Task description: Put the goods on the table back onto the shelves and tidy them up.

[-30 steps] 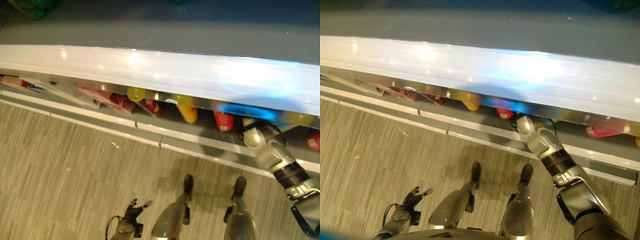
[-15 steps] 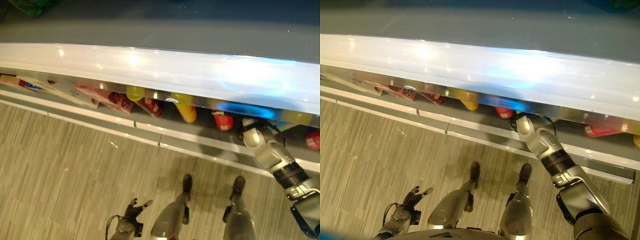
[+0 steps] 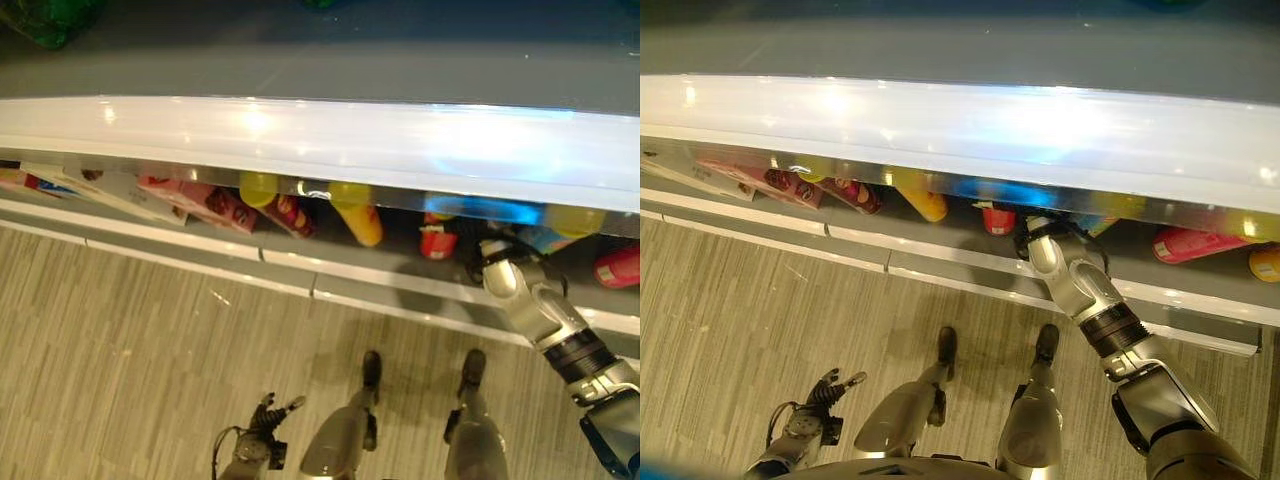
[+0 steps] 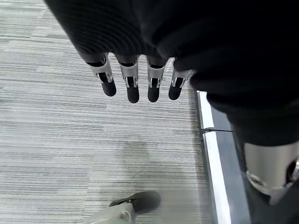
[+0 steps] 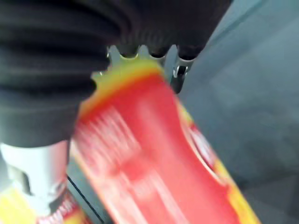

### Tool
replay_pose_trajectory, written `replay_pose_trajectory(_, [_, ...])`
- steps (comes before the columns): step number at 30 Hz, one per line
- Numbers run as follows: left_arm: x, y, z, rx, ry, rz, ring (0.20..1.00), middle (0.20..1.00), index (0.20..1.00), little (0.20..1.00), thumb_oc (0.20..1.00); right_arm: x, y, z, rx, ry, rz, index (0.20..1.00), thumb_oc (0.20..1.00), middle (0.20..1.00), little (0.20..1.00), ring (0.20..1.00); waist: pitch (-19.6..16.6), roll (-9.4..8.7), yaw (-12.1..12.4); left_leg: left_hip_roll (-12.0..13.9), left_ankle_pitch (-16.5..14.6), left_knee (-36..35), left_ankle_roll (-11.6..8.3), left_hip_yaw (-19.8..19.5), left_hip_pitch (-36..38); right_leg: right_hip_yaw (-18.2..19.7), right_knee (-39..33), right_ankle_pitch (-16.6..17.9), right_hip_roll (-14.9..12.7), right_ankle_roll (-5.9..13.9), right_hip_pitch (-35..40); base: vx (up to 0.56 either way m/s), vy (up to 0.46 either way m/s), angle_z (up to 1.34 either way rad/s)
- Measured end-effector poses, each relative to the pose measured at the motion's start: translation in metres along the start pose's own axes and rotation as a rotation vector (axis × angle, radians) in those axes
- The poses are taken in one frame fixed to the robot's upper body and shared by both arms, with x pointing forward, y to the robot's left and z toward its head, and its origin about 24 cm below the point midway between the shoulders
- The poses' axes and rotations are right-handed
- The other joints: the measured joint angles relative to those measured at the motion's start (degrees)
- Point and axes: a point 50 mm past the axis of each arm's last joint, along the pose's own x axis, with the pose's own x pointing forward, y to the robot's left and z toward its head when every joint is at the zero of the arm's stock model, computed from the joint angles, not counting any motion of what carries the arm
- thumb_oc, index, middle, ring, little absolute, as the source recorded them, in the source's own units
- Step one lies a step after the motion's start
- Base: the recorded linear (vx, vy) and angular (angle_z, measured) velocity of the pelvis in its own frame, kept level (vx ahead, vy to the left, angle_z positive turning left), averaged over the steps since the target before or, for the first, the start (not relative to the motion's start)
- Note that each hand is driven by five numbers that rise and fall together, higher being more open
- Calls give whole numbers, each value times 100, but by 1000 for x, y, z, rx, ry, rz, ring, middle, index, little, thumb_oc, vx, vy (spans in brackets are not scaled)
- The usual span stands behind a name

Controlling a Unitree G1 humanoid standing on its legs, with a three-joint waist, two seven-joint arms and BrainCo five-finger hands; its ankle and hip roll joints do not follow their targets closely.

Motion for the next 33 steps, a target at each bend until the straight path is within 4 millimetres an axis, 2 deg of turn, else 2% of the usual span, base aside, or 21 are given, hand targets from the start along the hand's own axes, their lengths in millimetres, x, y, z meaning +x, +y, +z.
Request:
replay_pose_trajectory(3, [1, 0, 1, 3, 7, 3, 1000, 1000, 1000, 1000, 1000, 0, -6, 11, 22, -46, -24, 1000, 1000, 1000, 1000, 1000, 3, -67, -63, 1, 0, 0, 0, 6, 51, 3, 0, 10, 2, -4, 47, 0, 0, 0])
replay_pose_trajectory(6, [2, 3, 1, -3, 13, 16, 1000, 1000, 1000, 1000, 1000, -5, -15, 26, 65, -111, -44, 1000, 1000, 1000, 1000, 1000, -124, -347, -152, 17, -10, -1, -11, 43, 214, 36, 0, 9, 17, -3, 179, 46, -26, -5])
replay_pose_trajectory(10, [4, 20, 3, -36, 22, 55, 1000, 1000, 1000, 1000, 1000, -20, -8, 33, 207, -167, 200, 1000, 1000, 1000, 1000, 1000, -309, -697, -137, 100, -72, -3, -90, 123, 514, 98, -2, -27, 95, -28, 434, 71, -31, -11])
replay_pose_trajectory(11, [3, 30, -2, -21, 33, 71, 1000, 1000, 1000, 1000, 1000, -34, 3, 26, 305, -118, 320, 1000, 1000, 1000, 1000, 1000, -537, -869, -131, 146, -120, -6, -136, 150, 599, 120, -3, -98, 112, -41, 498, 44, -5, -16])
replay_pose_trajectory(12, [3, 34, -5, -9, 41, 68, 1000, 1000, 1000, 1000, 1000, -44, 7, 21, 383, -79, 389, 1000, 1000, 1000, 1000, 1000, -674, -963, -146, 165, -146, -6, -157, 177, 612, 149, -3, -110, 130, -37, 501, 85, -18, -14])
replay_pose_trajectory(15, [2, 34, -9, -3, 55, 42, 1000, 1000, 1000, 1000, 1000, -72, 17, 7, 484, 4, 576, 1000, 1000, 1000, 1000, 1000, -838, -1055, -172, 173, -150, -8, -130, 254, 748, 201, -2, -107, 135, -38, 596, 62, -20, -14])
replay_pose_trajectory(19, [-7, 30, -33, 34, 113, -12, 1000, 1000, 1000, 1000, 1000, -107, 16, 1, 637, 65, 778, 1000, 1000, 1000, 1000, 1000, -1133, -1048, -332, 238, -220, -35, -152, 460, 956, 366, -13, -115, 214, -35, 668, 64, -15, -27])
replay_pose_trajectory(21, [-11, 26, -43, 57, 135, -57, 1000, 1000, 1000, 1000, 1000, -143, 17, -16, 755, 212, 872, 1000, 1000, 1000, 1000, 1000, -1398, -990, -302, 286, -265, -40, -167, 525, 1026, 439, -30, -177, 265, -48, 710, 48, -17, -23])
replay_pose_trajectory(22, [-13, 25, -48, 60, 147, -61, 1000, 1000, 1000, 1000, 1000, -147, 19, -18, 758, 235, 890, 1000, 1000, 1000, 1000, 1000, -1411, -988, -340, 295, -274, -40, -167, 563, 1053, 474, -30, -178, 276, -49, 722, 38, -22, -19])
replay_pose_trajectory(23, [-14, 23, -49, 73, 149, -80, 1000, 1000, 1000, 1000, 1000, -161, 22, -26, 791, 295, 906, 1000, 1000, 1000, 1000, 1000, -1424, -997, -418, 308, -278, -25, -178, 611, 1112, 514, -30, -166, 293, -40, 726, 37, -29, -8])
replay_pose_trajectory(26, [-19, 12, -59, 78, 176, -138, 1000, 1000, 1000, 1000, 1000, -243, 43, -73, 872, 753, 902, 1000, 1000, 1000, 1000, 1000, -1632, -1028, -438, 327, -318, -41, -157, 620, 1149, 516, -30, -199, 303, -59, 770, 25, -32, -5])
replay_pose_trajectory(27, [-21, 8, -62, 77, 186, -155, 1000, 1000, 1000, 1000, 1000, -269, 46, -82, 869, 883, 915, 1000, 1000, 1000, 1000, 1000, -1651, -1023, -439, 325, -327, -41, -147, 621, 1156, 517, -31, -201, 299, -59, 776, 26, -36, -4])
replay_pose_trajectory(29, [-24, 3, -67, 82, 197, -184, 1000, 1000, 1000, 1000, 1000, -319, 54, -90, 863, 1118, 925, 1000, 1000, 1000, 1000, 1000, -1671, -1020, -466, 337, -327, -42, -146, 616, 1169, 518, -31, -200, 309, -58, 783, 14, -17, -2])
replay_pose_trajectory(30, [-24, 2, -67, 89, 200, -196, 1000, 1000, 1000, 1000, 1000, -346, 58, -88, 859, 1240, 929, 1000, 1000, 1000, 1000, 1000, -1677, -1012, -466, 353, -330, -42, -150, 617, 1170, 522, -31, -200, 325, -58, 793, 34, -39, -7])
replay_pose_trajectory(31, [-24, 2, -68, 89, 201, -196, 1000, 1000, 1000, 1000, 1000, -354, 58, -84, 856, 1267, 952, 1000, 1000, 1000, 1000, 1000, -1679, -999, -486, 359, -352, -43, -178, 623, 1162, 520, -32, -199, 328, -58, 789, 61, -68, -3])
replay_pose_trajectory(32, [-27, 3, -77, 85, 241, -193, 1000, 1000, 1000, 1000, 1000, -374, 76, -81, 883, 1403, 851, 1000, 1000, 1000, 1000, 1000, -1710, -1012, -594, 405, -351, -42, -180, 619, 1218, 482, -32, -201, 354, -58, 849, 44, -56, -6])
replay_pose_trajectory(33, [-28, 4, -81, 84, 263, -192, 1000, 1000, 1000, 1000, 1000, -382, 84, -79, 881, 1487, 825, 1000, 1000, 1000, 1000, 1000, -1750, -1036, -591, 426, -360, -42, -192, 646, 1251, 502, -33, -202, 388, -60, 864, 28, -41, -8])
